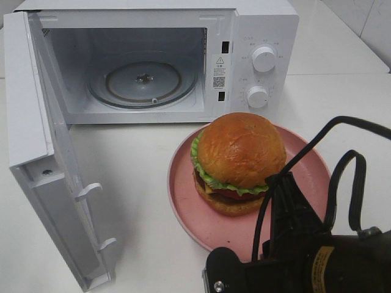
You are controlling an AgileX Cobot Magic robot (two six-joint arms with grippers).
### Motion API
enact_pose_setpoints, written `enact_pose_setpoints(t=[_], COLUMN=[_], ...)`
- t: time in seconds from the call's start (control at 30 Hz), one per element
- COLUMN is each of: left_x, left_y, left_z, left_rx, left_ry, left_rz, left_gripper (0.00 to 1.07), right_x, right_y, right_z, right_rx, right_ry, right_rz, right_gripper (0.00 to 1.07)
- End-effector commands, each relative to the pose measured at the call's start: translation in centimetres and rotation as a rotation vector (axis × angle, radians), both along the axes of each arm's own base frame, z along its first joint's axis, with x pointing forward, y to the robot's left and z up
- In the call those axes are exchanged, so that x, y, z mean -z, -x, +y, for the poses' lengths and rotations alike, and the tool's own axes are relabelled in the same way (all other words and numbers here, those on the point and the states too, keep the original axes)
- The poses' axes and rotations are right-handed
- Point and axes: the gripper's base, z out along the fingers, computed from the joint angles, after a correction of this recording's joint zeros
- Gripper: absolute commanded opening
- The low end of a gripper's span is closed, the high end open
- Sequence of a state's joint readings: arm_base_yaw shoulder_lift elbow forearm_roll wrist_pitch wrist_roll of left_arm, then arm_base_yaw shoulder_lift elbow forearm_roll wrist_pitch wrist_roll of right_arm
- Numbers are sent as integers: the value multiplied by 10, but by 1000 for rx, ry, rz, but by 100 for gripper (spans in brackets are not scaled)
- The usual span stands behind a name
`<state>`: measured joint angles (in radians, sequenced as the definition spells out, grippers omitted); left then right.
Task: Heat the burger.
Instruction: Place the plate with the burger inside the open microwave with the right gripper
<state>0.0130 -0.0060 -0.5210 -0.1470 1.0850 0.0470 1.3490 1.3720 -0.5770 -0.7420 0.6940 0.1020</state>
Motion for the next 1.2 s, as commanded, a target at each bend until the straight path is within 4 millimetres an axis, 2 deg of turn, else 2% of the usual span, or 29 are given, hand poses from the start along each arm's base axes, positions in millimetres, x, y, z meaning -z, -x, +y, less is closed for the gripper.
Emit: enact_pose_setpoints(t=[0.03,0.23,0.33,0.47,1.2], left_x=[0,0,0,0,0], left_y=[2,2,2,2,2], left_z=[0,0,0,0,0], left_rx=[7,7,7,7,7], left_ry=[6,6,6,6,6], left_rz=[-27,-27,-27,-27,-27], left_gripper=[98,98,98,98,98], right_x=[-3,-3,-3,-3,0], right_y=[-8,-26,-29,-44,-78], right_z=[-1,-6,-7,-10,-34], right_rx=[-53,-100,-109,-220,-345], right_ry=[3,23,24,49,26], right_rz=[-39,-38,-38,-50,33], right_gripper=[0,0,0,0,0])
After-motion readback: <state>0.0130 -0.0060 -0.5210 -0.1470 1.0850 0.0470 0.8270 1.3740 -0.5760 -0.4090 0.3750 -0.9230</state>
